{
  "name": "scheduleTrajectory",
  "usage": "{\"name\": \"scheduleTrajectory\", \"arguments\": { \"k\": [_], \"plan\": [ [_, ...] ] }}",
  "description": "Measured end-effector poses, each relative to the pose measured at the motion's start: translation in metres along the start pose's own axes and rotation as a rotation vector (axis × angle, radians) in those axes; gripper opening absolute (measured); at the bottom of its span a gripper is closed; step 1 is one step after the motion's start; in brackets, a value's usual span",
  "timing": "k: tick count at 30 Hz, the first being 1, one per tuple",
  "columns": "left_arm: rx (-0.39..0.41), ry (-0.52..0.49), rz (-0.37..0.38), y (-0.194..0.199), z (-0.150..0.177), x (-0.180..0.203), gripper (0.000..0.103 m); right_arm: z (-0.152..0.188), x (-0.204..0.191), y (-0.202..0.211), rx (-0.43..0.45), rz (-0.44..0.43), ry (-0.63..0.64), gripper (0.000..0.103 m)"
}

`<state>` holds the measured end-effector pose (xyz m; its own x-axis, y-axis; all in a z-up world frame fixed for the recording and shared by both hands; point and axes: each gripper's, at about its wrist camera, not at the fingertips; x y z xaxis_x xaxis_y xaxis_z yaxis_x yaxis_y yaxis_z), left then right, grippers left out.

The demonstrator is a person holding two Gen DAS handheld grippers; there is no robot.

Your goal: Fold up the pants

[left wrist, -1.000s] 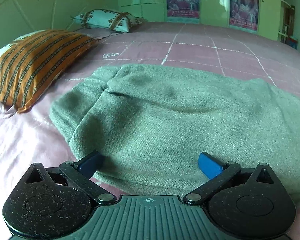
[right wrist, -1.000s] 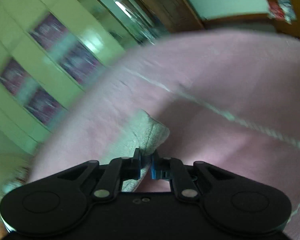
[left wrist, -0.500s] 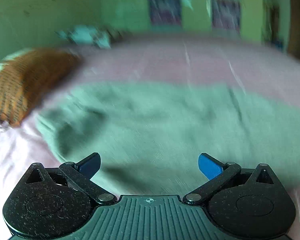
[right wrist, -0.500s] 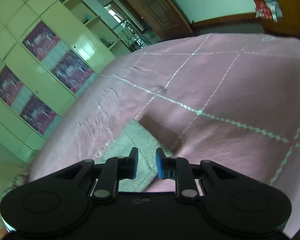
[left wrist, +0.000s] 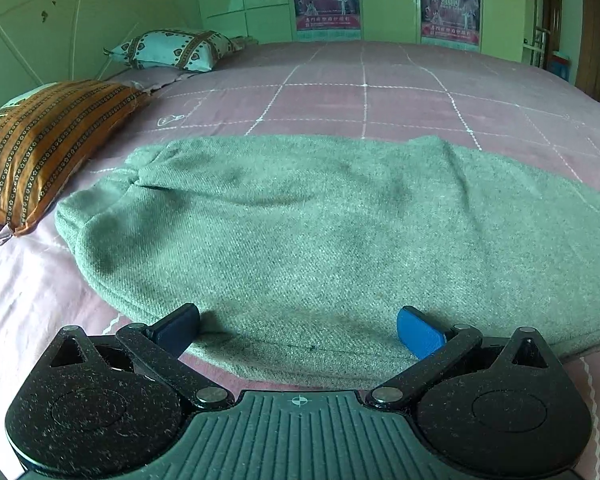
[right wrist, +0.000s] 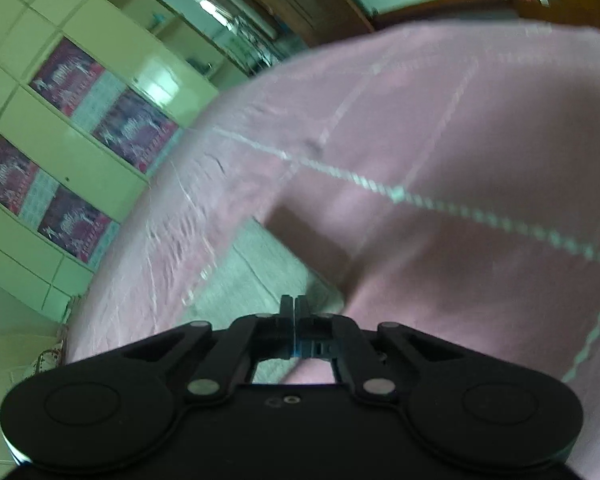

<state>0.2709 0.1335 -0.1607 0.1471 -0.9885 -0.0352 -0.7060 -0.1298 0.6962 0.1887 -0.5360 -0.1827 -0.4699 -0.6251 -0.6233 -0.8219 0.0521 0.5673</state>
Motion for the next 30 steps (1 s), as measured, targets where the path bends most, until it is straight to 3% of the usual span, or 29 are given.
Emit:
{"name": "scheduleTrajectory", "arguments": {
  "k": [2,4,7,12,13,14,20,25,28,29,30],
  "plan": [
    [0.002,-0.003,-0.002,-0.002,0.001,0.0,0.103,-0.001,-0.006,-0.006,-0.042,-0.003,0.045,0.0],
    [0.005,0.002,-0.003,-0.003,0.002,0.001,0.103,-0.002,-0.006,-0.01,-0.076,0.048,0.05,0.0],
    [0.01,0.003,0.004,-0.002,0.003,-0.001,0.103,-0.001,0.002,0.002,-0.026,0.064,-0.004,0.021],
    [0.014,0.004,0.006,-0.002,0.004,-0.001,0.103,0.003,0.005,-0.013,-0.102,0.069,-0.043,0.018],
    [0.014,0.005,0.008,-0.002,0.004,-0.001,0.103,0.004,0.003,-0.01,-0.083,0.062,-0.044,0.005],
    [0.014,0.006,0.011,-0.001,0.004,-0.002,0.103,0.003,0.0,-0.007,-0.061,0.062,-0.036,0.003],
    [0.025,0.009,0.019,-0.001,0.007,-0.003,0.103,0.001,-0.031,0.009,0.032,0.02,0.1,0.0],
    [0.031,0.012,0.023,0.0,0.009,-0.003,0.103,-0.012,-0.034,0.027,0.136,-0.114,0.083,0.0],
    [0.031,0.012,0.02,0.0,0.009,-0.002,0.103,-0.006,-0.011,-0.009,0.004,0.016,0.029,0.0],
    [0.029,0.012,0.022,0.0,0.009,-0.003,0.103,-0.003,0.001,-0.021,-0.078,0.045,-0.006,0.0],
    [0.027,0.013,0.024,0.0,0.008,-0.003,0.103,-0.001,0.01,-0.023,-0.103,0.04,-0.033,0.001]
  ]
}}
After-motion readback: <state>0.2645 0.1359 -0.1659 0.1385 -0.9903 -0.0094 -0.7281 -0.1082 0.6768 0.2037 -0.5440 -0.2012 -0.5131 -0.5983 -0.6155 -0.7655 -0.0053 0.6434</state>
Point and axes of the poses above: each gripper's, at about its wrist camera, not at the fingertips, and y roughly against the way its jaws point, x to its right, z to its underside, and after that the axes turned 5 degrees about z, right-handed
